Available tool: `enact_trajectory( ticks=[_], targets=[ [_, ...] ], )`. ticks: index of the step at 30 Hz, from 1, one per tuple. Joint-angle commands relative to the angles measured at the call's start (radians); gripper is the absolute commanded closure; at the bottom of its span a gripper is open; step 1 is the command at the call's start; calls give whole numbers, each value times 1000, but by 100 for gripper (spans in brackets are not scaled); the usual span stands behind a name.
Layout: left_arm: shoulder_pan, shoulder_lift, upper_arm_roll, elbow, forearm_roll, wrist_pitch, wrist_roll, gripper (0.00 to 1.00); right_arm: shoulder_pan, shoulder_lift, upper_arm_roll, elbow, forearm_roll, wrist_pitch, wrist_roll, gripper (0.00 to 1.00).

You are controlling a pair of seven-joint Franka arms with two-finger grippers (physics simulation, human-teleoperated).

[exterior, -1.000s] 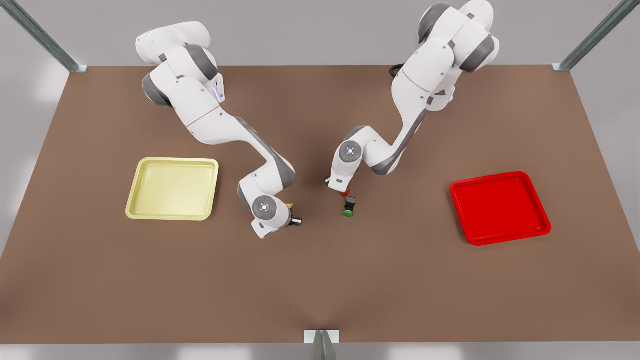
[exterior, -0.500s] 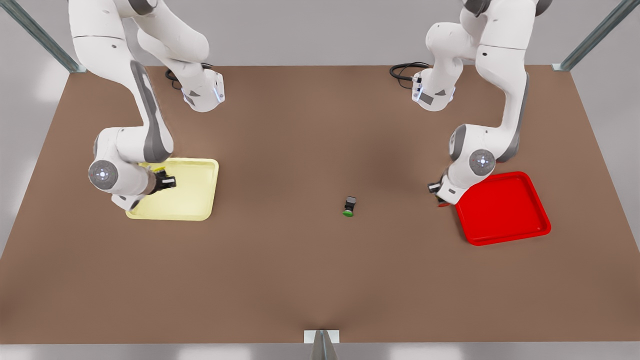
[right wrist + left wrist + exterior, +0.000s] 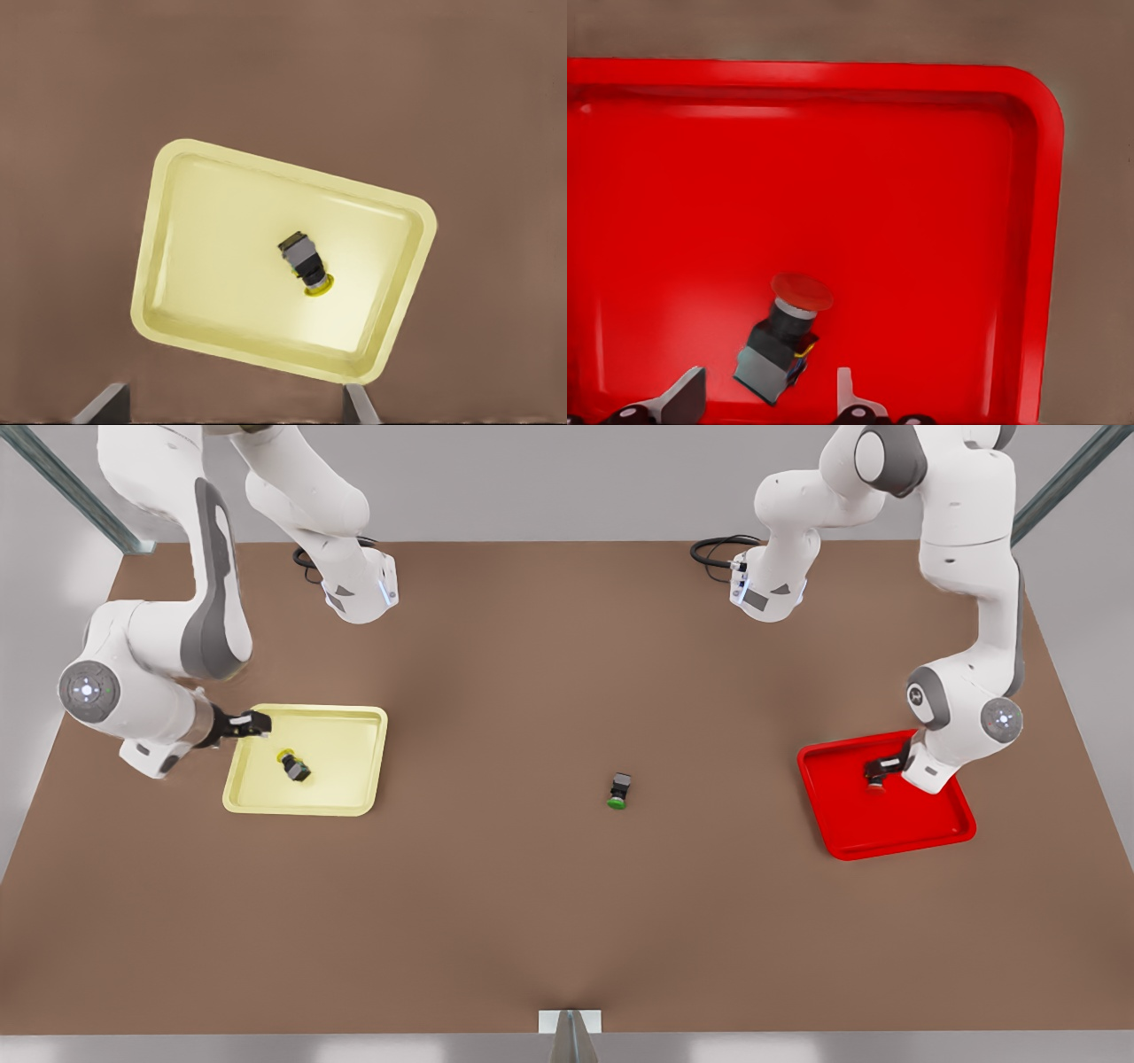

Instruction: Place the switches on the corresponding trays according to their colors

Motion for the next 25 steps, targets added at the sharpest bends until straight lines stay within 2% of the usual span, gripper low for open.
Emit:
enact_trajectory(
  ticks=[1, 2, 3, 4, 5, 6, 7, 8, 10, 11, 13, 19, 21, 25],
  targets=[
    [1, -3, 0, 45, -1, -51, -1, 0, 8, 0, 0, 61, 0, -44, 13, 0],
    [-1, -26, -12, 124, -1, -133, -1, 0, 8, 3, 52, 185, -6, -126, 105, 0],
    [-1, -49, -54, 209, -3, -188, -15, 0, 60, 3, 63, 256, -11, -157, 109, 0],
    [-2, -57, -87, 283, -4, -268, -20, 0, 336, -20, -260, 265, -6, -186, 121, 0],
    [-2, -84, -140, 335, -3, -302, -20, 0, 427, -145, -351, 174, 12, -141, 143, 0],
    [-5, -95, -215, 523, -3, -480, -27, 0, 465, -360, -348, -84, 12, 54, 290, 0],
    [-7, -173, -258, 585, 6, -602, -20, 0, 462, -350, -345, -74, 12, 53, 283, 0],
    [-16, -256, -290, 582, 54, -709, -24, 0, 453, -354, -350, -81, 12, 48, 280, 0],
    [-57, -325, -305, 582, 54, -848, -98, 0, 450, -354, -366, -84, 20, 47, 244, 0],
    [-65, -299, -302, 599, 55, -851, -138, 0, 451, -356, -383, -86, 26, 47, 240, 0],
    [-65, -207, -304, 730, 51, -924, -173, 0, 453, -357, -383, -86, 27, 47, 240, 0],
    [-65, -204, -305, 734, 43, -921, -169, 0, 451, -368, -385, -130, 27, 47, 235, 0],
    [-65, -109, -308, 865, 42, -974, -169, 0, 451, -369, -386, -132, 27, 47, 235, 0],
    [-68, -110, -310, 858, 42, -969, -169, 0, 451, -369, -386, -132, 27, 47, 234, 0]
  ],
)
